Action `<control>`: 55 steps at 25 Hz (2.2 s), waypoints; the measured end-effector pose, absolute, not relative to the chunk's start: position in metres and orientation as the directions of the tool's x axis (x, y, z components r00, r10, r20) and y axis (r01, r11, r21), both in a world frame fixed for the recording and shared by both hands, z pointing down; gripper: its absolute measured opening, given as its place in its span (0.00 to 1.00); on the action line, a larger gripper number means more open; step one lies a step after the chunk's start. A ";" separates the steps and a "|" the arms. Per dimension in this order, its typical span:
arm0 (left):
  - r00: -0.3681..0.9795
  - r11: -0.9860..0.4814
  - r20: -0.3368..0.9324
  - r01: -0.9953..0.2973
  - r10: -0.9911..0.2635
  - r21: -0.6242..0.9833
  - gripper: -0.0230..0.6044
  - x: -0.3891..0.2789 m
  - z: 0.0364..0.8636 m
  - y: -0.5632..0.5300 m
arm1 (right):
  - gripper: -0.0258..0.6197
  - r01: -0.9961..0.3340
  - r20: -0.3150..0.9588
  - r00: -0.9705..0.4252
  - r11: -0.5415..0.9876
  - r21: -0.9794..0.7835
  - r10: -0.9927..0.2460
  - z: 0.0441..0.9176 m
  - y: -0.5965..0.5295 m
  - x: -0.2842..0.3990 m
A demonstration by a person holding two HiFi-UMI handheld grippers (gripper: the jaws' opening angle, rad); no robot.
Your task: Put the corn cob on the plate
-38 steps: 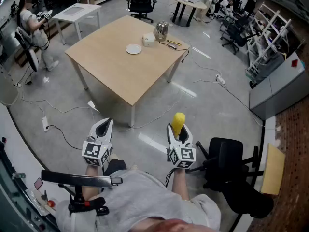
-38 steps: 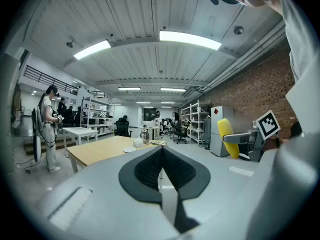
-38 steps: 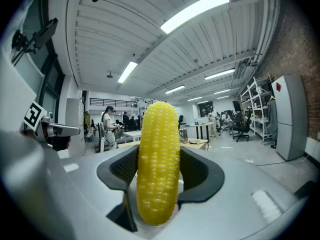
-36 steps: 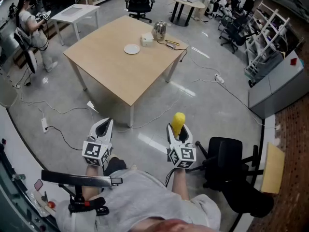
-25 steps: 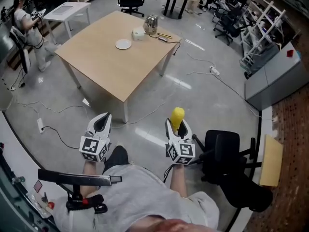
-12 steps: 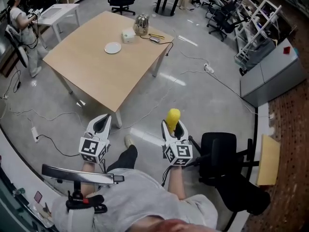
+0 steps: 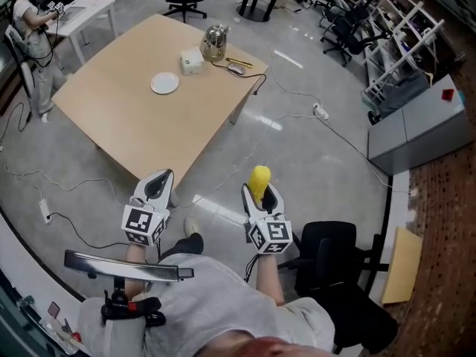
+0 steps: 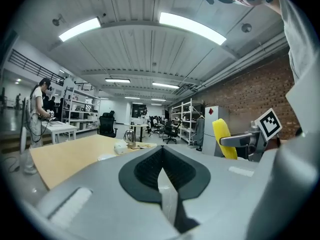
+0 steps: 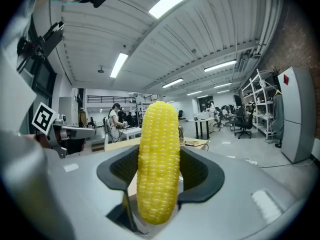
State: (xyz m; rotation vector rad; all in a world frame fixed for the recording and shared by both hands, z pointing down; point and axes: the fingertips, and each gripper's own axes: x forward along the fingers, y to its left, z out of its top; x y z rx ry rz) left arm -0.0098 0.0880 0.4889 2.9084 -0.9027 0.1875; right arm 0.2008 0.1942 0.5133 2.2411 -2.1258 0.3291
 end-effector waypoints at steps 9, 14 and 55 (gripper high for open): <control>0.789 -0.792 0.156 -0.608 -0.594 0.059 0.07 0.004 0.495 0.011 | 0.43 -0.994 0.196 -0.031 0.009 -0.109 -0.980 0.514 0.100 0.220; 0.745 -0.747 0.143 -0.663 -0.651 0.056 0.07 -0.012 0.489 -0.010 | 0.43 -0.992 0.205 -0.088 0.066 -0.111 -0.975 0.513 0.071 0.213; 0.324 -0.302 0.258 -0.945 -0.910 0.124 0.07 -0.105 0.533 -0.172 | 0.43 -0.874 0.341 -0.479 0.475 -0.101 -0.809 0.568 -0.256 0.158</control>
